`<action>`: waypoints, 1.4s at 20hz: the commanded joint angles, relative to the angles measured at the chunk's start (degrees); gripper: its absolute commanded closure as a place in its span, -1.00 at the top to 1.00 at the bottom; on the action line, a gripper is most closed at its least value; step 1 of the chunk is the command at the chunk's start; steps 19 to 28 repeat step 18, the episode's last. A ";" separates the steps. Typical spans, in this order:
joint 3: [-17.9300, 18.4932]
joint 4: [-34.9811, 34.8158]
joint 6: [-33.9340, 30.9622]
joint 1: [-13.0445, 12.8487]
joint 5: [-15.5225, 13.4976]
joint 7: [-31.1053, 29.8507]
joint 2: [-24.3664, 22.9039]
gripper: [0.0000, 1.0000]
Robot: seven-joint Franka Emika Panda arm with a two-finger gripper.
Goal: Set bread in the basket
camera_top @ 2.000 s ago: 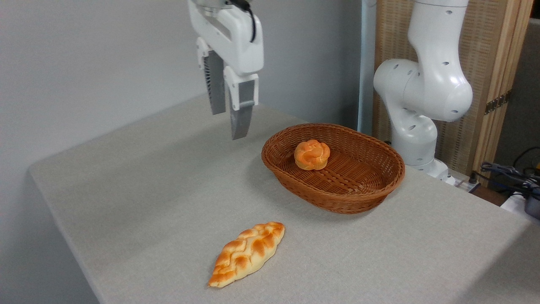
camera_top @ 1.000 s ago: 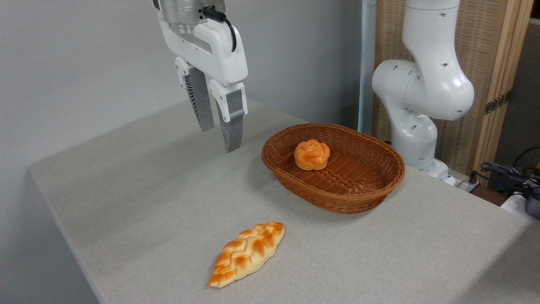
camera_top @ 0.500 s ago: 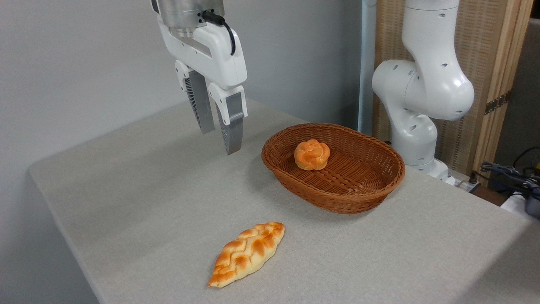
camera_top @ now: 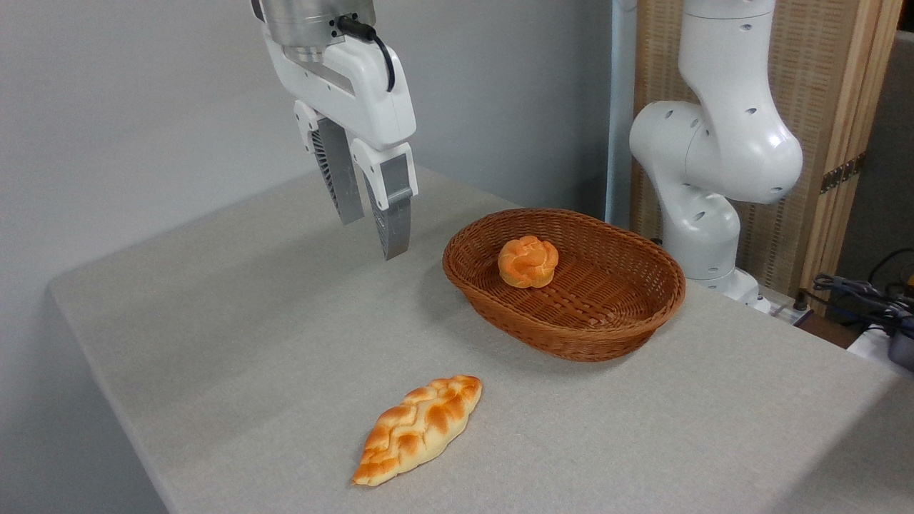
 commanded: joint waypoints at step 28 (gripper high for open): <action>-2.12 1.80 0.12 2.02 2.13 -3.45 0.63 1.00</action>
